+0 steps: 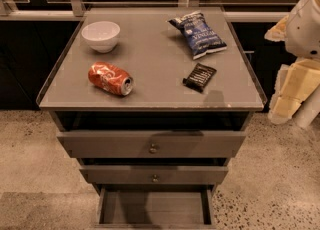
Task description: Place coke can into bottom drawer
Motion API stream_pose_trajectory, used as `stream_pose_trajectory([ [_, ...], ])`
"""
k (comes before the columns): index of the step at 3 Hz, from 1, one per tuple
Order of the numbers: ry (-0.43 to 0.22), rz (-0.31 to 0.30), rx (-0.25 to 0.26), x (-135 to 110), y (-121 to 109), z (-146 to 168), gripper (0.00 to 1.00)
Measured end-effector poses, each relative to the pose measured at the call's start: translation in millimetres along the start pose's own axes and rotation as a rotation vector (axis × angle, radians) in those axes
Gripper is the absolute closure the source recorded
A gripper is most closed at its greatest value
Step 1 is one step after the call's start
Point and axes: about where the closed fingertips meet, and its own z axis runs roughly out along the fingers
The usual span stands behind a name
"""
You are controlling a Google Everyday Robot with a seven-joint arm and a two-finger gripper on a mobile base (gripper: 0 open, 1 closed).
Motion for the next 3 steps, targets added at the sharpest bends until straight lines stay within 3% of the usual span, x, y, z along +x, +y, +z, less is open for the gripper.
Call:
stream_pose_trajectory([
  [2, -0.027, -0.018, 0.004, -12, -3, 2, 0.0],
  [3, -0.108, -0.073, 0.0, -52, -23, 19, 0.0],
])
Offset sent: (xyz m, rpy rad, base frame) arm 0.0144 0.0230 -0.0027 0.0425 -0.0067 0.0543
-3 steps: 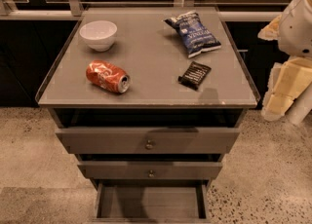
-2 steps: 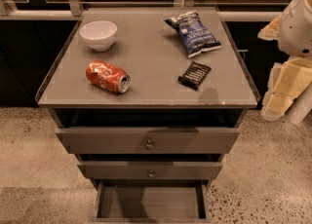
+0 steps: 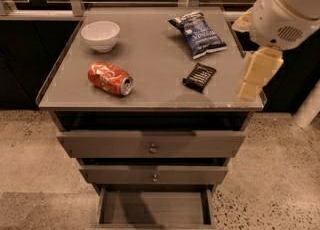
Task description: Place coke can into bottom drawer
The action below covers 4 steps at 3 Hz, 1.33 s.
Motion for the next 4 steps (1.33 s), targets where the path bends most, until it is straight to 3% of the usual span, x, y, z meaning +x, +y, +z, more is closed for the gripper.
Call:
stream_pose_trajectory([
  [1, -0.091, -0.044, 0.002, -42, -19, 22, 0.0],
  [3, -0.105, -0.029, 0.017, -44, -21, 24, 0.0],
  [4, -0.194, 0.005, 0.002, -68, -22, 46, 0.0],
])
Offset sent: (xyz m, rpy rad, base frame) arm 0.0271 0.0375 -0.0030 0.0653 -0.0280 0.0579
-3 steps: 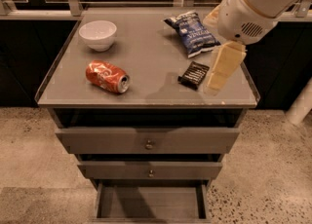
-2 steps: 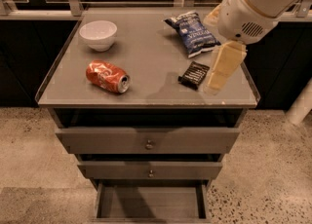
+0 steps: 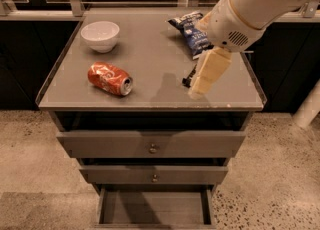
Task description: Place coke can into bottom drawer
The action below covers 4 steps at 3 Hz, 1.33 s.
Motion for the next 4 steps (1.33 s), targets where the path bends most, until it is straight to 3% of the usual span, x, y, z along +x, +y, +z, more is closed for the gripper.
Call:
stream_pose_trajectory([
  [1, -0.105, 0.055, -0.026, -28, -7, 41, 0.0],
  [3, -0.251, 0.1, -0.103, -78, -17, 100, 0.0],
  [4, -0.256, 0.102, -0.107, -79, -18, 103, 0.0],
])
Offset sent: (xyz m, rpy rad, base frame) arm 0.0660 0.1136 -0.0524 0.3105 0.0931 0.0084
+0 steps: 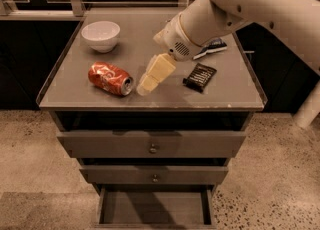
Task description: Place coke can into bottom drawer
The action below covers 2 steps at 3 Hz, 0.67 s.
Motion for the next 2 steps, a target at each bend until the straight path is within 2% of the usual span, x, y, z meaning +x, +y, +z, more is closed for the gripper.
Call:
stream_pose_trajectory([
  [1, -0.019, 0.003, 0.007, -5, 3, 7, 0.0],
  [2, -0.032, -0.01, -0.034, -16, 5, 33, 0.0],
])
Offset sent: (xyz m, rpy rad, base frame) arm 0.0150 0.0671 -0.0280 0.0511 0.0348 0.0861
